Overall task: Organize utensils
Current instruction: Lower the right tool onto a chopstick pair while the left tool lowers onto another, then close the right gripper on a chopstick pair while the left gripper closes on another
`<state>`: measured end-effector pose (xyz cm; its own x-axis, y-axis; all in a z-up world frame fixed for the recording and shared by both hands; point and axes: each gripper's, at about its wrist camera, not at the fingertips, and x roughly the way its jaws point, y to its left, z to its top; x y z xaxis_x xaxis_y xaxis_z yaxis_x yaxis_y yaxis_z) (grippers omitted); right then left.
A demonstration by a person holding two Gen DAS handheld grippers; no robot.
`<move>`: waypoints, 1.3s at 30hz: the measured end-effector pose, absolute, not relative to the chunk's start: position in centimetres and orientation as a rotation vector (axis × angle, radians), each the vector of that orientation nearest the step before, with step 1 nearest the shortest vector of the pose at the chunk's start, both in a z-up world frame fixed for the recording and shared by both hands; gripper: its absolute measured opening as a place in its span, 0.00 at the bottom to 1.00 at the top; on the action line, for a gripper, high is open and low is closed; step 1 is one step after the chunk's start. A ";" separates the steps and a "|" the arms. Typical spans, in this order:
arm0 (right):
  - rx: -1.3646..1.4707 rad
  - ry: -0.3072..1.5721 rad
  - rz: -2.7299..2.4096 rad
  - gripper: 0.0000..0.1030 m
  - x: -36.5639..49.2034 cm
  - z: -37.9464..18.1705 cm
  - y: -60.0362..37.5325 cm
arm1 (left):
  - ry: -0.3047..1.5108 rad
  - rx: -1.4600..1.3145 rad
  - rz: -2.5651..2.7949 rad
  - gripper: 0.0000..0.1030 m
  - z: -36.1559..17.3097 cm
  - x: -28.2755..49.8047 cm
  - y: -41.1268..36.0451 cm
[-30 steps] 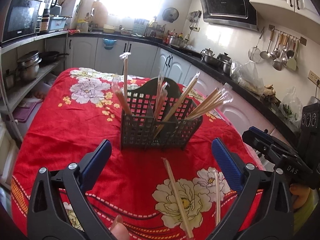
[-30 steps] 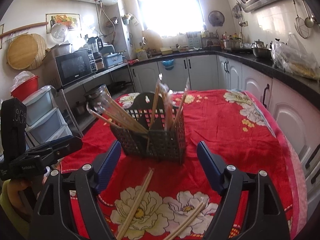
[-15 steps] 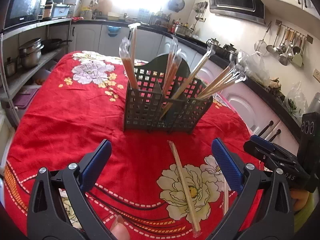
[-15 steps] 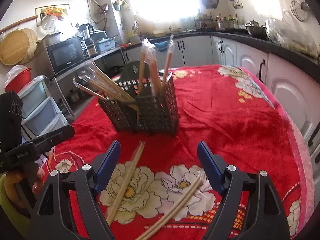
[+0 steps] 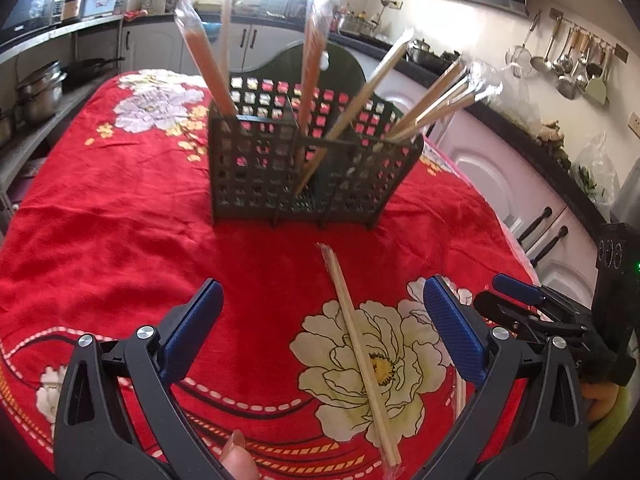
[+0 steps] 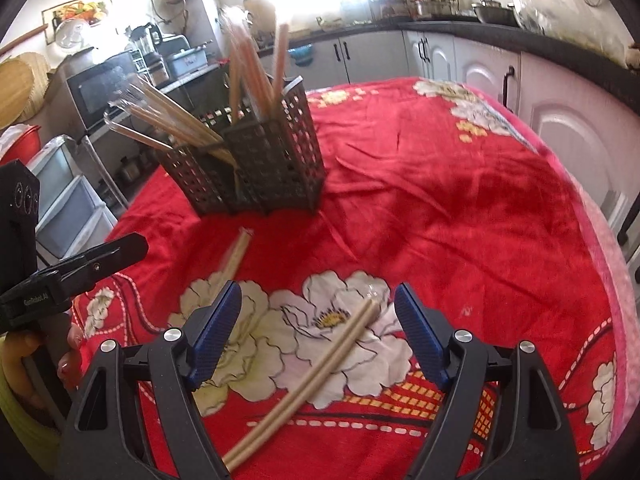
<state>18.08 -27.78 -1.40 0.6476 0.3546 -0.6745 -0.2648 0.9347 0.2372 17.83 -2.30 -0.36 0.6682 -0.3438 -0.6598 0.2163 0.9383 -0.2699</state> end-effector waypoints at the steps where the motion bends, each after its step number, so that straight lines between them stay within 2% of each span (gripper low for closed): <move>1: 0.120 0.798 0.353 0.74 18.1 -1.6 -27.8 | 0.786 -0.174 -0.319 0.90 -0.6 18.0 -2.5; 4: 0.121 0.826 0.349 0.73 18.4 -2.4 -28.0 | 0.821 -0.170 -0.330 0.90 -1.6 18.8 -3.0; 11: 0.156 0.934 0.347 0.57 19.8 -4.3 -28.0 | 0.894 -0.178 -0.371 0.88 -3.3 20.9 -4.1; 17: 0.188 0.977 0.344 0.54 20.9 -5.0 -28.0 | 0.965 -0.196 -0.394 0.62 -4.8 22.9 -5.3; 25: 0.233 0.978 0.359 0.49 21.9 -5.3 -28.2 | 0.977 -0.195 -0.352 0.51 -5.6 25.3 -6.7; 33: 0.227 0.974 0.338 0.40 22.8 -5.5 -28.1 | 0.975 -0.211 -0.311 0.24 -6.0 26.6 -6.8; 39: 0.224 0.975 0.299 0.28 23.4 -5.6 -28.1 | 0.975 -0.228 -0.305 0.11 -6.2 26.9 -5.7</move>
<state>23.36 -28.14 -5.63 0.5257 0.3477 -0.7763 -0.1482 0.9361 0.3189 26.87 -5.65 -6.22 0.5239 -0.3535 -0.7750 0.1511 0.9340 -0.3239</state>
